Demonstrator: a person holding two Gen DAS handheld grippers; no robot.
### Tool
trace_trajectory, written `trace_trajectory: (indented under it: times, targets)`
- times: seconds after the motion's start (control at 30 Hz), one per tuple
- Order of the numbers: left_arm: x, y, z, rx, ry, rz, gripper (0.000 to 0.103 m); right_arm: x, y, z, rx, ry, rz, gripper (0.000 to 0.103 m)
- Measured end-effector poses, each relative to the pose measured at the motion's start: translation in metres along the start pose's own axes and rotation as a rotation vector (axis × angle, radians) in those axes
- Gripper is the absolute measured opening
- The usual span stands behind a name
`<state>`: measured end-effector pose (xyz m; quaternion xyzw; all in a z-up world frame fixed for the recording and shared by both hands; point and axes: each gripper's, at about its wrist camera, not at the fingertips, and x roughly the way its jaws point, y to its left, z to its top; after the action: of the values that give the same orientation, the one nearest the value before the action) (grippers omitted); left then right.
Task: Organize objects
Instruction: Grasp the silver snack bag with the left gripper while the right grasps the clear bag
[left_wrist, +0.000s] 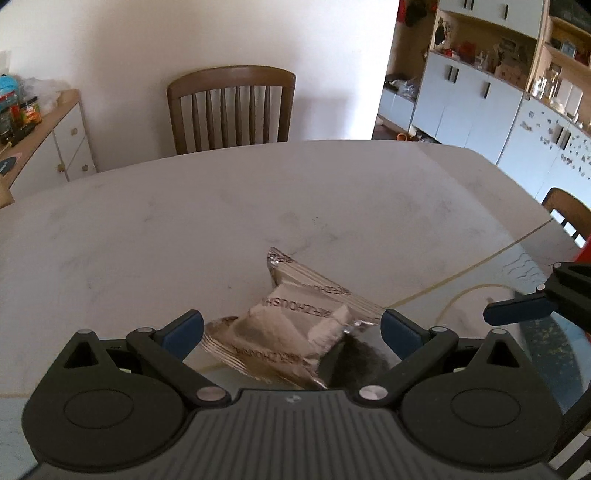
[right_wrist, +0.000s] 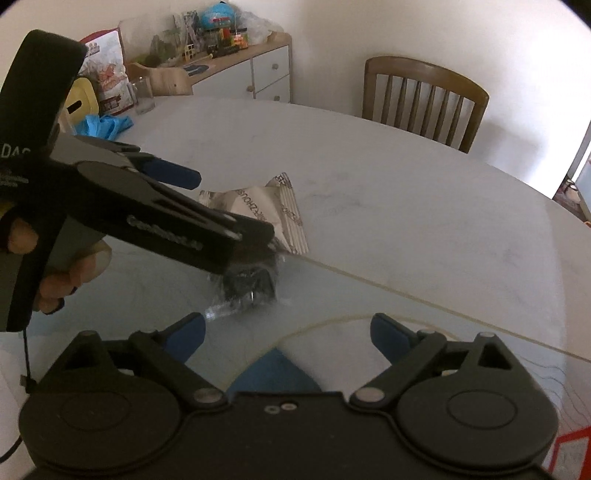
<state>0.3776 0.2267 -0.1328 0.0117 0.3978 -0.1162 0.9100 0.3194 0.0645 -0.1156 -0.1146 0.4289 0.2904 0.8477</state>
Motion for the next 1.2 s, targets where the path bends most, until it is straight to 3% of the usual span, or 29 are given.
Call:
trace_trajectory:
  times: [0.27, 0.43, 0.57, 0.67, 0.77, 0.97, 1.1, 1.2]
  targets:
    - [0.025, 0.009, -0.001, -0.016, 0.047, -0.055, 0.101, 0.030, 0.010, 0.009, -0.024, 0.021, 0.034, 0.088]
    - [0.027, 0.013, -0.003, -0.036, 0.056, -0.067, 0.085, 0.041, 0.021, 0.017, -0.048, 0.025, 0.055, 0.086]
    - [0.029, 0.018, -0.005, -0.064, 0.051, -0.075, 0.082, 0.048, 0.025, 0.017, -0.049, 0.043, 0.064, 0.080]
    - [0.029, 0.017, -0.005, -0.059, 0.041, -0.072, 0.073, 0.047, 0.028, 0.013, -0.072, 0.042, 0.055, 0.075]
    - [0.029, 0.019, -0.005, -0.078, 0.030, -0.079, 0.066, 0.044, 0.028, 0.009, -0.090, 0.038, 0.049, 0.060]
    - [0.024, 0.019, -0.007, -0.083, 0.011, -0.078, 0.060, 0.032, 0.022, 0.003, -0.076, 0.040, 0.055, 0.039]
    - [0.013, 0.021, -0.011, -0.107, 0.009, -0.067, 0.058, 0.016, 0.014, -0.008, -0.051, 0.039, 0.045, 0.029]
    - [-0.003, 0.019, -0.016, -0.121, 0.005, -0.071, 0.058, -0.002, 0.005, -0.017, -0.002, 0.045, 0.041, 0.028]
